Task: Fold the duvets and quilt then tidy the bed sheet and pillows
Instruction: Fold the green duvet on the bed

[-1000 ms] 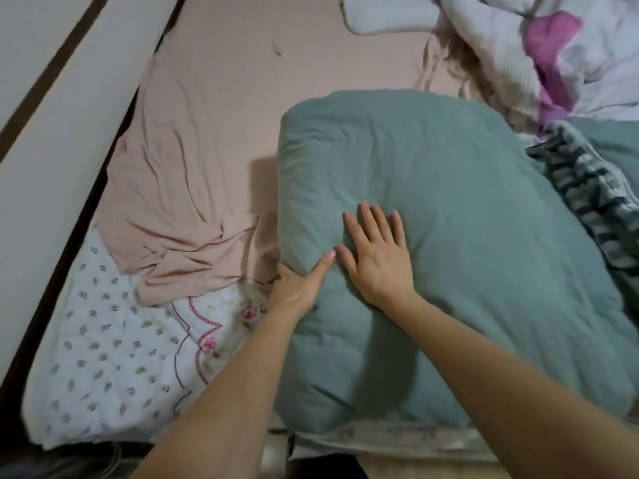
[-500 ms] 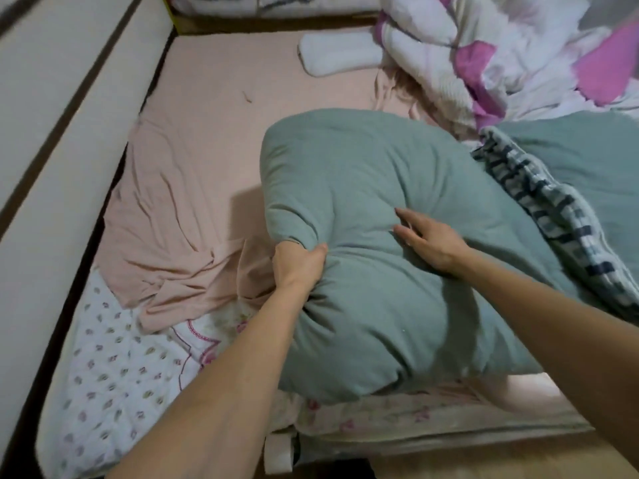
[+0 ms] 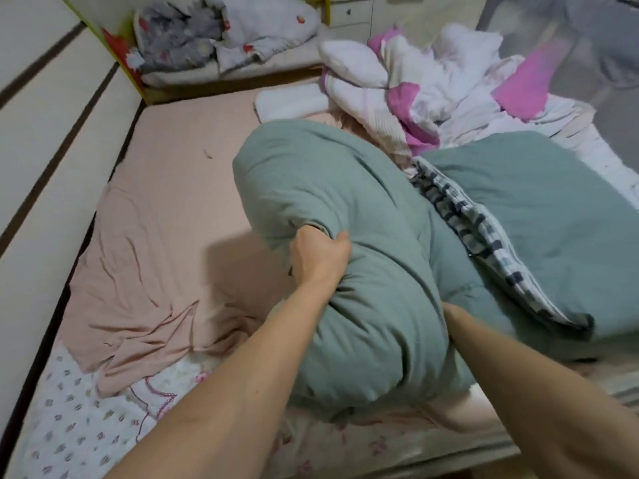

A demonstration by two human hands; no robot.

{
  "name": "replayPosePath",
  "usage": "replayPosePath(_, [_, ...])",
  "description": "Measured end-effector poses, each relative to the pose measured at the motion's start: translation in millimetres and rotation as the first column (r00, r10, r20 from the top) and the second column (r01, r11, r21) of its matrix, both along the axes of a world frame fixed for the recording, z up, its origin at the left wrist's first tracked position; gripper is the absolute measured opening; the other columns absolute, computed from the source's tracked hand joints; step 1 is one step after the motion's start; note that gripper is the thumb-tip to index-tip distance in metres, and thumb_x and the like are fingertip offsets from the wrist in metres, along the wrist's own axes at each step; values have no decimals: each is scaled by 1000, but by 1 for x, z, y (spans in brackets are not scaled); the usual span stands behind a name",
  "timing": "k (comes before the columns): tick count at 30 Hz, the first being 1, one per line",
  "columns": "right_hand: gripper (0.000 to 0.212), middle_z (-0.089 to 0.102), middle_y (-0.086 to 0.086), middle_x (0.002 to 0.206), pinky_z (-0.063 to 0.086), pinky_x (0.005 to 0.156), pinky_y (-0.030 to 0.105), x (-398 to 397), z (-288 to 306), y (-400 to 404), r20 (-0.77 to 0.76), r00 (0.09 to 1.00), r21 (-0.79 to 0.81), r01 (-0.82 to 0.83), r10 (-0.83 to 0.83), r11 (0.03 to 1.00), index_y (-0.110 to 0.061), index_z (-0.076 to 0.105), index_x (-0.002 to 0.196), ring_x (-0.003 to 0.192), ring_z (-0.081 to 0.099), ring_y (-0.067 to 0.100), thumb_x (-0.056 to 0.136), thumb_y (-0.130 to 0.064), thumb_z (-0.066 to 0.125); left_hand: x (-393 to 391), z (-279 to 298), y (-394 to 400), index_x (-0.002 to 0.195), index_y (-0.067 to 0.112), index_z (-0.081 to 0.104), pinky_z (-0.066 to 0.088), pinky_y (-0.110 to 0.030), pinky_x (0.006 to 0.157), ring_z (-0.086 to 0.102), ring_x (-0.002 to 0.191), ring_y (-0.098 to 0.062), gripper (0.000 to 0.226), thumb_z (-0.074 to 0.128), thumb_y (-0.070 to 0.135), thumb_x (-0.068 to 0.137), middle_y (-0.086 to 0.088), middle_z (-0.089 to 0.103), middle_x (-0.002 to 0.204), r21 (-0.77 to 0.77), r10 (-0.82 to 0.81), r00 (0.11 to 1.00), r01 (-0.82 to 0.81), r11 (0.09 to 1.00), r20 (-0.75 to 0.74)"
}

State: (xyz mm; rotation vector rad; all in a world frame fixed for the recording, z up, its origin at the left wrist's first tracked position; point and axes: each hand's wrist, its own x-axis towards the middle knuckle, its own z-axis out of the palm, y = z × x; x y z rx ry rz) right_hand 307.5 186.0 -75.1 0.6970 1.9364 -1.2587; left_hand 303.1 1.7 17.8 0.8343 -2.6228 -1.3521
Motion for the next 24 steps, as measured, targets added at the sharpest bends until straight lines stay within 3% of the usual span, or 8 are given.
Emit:
replayPosePath(3, [40,48,18,139,35,107,45,-15,21,44,-100,994,-198,23,-44,980,-2,41,139,126,44,33,102,-18,41,-19,34,44,73,6,54,40,-32,70,61,99,-34,26,65,27,84,-16,65,92,-77,-63,997,60,995,-40])
replayPosePath(6, [39,71,7,95,48,84,36,-41,62,105,-139,977,-397,93,-160,913,-8,64,117,91,63,21,99,-37,45,-48,73,119,97,-2,63,45,-37,81,58,108,-37,25,61,20,86,-22,65,110,-124,-98,988,83,989,-121])
replayPosePath(9, [55,69,3,108,46,89,35,-69,105,165,-144,972,-557,76,-186,827,-20,62,119,102,63,18,96,-59,31,-76,114,206,103,-3,64,44,-38,83,58,108,-39,27,57,16,84,-23,65,111,-185,-192,957,153,971,-217])
replayPosePath(13, [69,63,8,124,45,96,38,-102,149,269,-193,948,-469,136,-252,873,-15,59,125,116,57,24,93,-67,27,-113,149,333,102,0,58,42,-40,84,56,106,-40,22,53,12,85,-23,63,110,-276,-392,899,332,902,-197])
replayPosePath(16, [70,62,11,108,49,84,37,-122,162,354,-243,924,-373,191,-294,908,-6,55,118,92,61,26,93,-67,30,-134,140,421,115,0,53,41,-37,89,53,115,-38,28,50,13,90,-22,58,122,-251,-526,849,501,828,-42])
replayPosePath(18, [55,56,5,93,44,63,30,-136,170,401,-260,914,-354,210,-312,911,-14,56,112,72,53,18,94,-62,35,-141,124,472,129,-3,45,43,-35,87,56,112,-34,39,47,14,94,-20,57,123,-60,-602,791,610,790,108])
replayPosePath(21, [54,57,4,120,44,85,32,-149,170,431,-301,919,-244,183,-254,952,-17,55,125,102,56,21,92,-59,44,-153,103,496,113,1,53,46,-33,69,60,73,-24,21,41,6,96,-15,61,89,294,-706,674,644,706,217])
replayPosePath(24, [62,51,-1,133,36,90,25,-154,164,440,-405,899,-110,134,-167,985,-10,47,135,114,49,18,89,-49,60,-189,78,478,113,5,60,46,-39,88,59,106,-35,27,48,17,93,-20,63,113,-188,-569,793,606,773,218])
